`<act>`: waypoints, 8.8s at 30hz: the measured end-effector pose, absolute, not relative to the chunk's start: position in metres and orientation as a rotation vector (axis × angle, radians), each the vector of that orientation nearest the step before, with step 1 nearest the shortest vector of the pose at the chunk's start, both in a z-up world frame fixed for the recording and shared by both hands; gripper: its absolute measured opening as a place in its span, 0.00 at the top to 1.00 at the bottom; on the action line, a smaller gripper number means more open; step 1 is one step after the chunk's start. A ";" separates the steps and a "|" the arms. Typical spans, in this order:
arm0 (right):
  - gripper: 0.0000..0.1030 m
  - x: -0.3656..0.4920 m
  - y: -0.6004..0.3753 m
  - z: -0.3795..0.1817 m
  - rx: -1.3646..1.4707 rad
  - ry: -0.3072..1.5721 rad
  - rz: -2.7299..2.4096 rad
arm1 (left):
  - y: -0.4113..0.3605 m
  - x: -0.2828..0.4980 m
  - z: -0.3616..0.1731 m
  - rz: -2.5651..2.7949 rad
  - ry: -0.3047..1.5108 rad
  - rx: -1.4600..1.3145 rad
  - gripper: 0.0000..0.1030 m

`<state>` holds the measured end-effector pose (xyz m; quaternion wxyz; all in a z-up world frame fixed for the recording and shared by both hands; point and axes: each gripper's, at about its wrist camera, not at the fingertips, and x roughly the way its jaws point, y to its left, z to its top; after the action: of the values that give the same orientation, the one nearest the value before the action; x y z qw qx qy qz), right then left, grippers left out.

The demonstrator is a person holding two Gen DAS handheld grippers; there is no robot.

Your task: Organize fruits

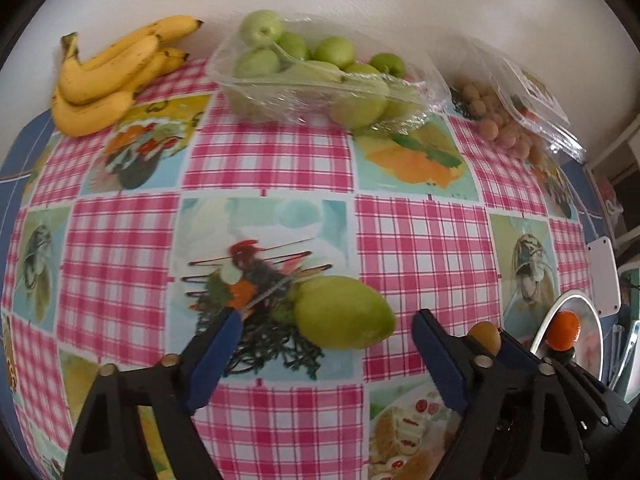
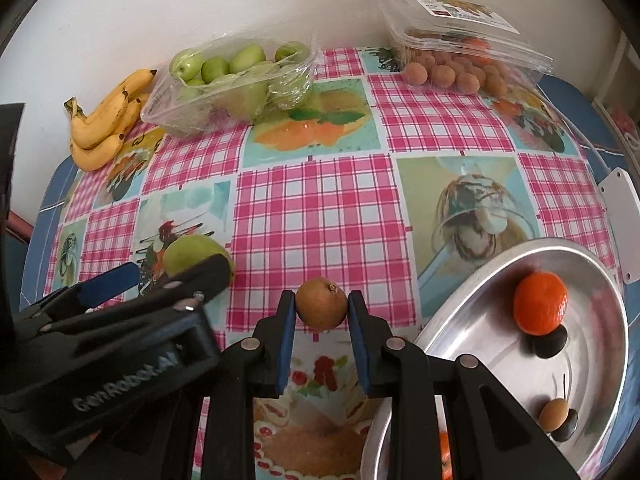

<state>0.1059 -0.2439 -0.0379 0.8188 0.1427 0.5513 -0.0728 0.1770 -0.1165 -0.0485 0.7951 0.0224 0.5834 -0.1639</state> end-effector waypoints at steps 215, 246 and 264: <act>0.03 -0.105 -0.259 -0.005 0.284 1.155 -0.430 | -0.038 -0.035 -0.003 -0.094 1.059 0.199 0.00; 0.03 -0.105 -0.257 -0.005 0.279 1.155 -0.428 | -0.039 -0.032 -0.009 -0.107 1.091 0.243 0.00; 0.03 -0.105 -0.256 -0.004 0.280 1.154 -0.431 | -0.039 -0.032 -0.009 -0.109 1.092 0.250 0.00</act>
<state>-0.1049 -0.2562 -0.0039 0.8071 0.1309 0.5394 -0.2013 -0.0321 -0.0387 -0.0085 0.8458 0.1187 0.5176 -0.0519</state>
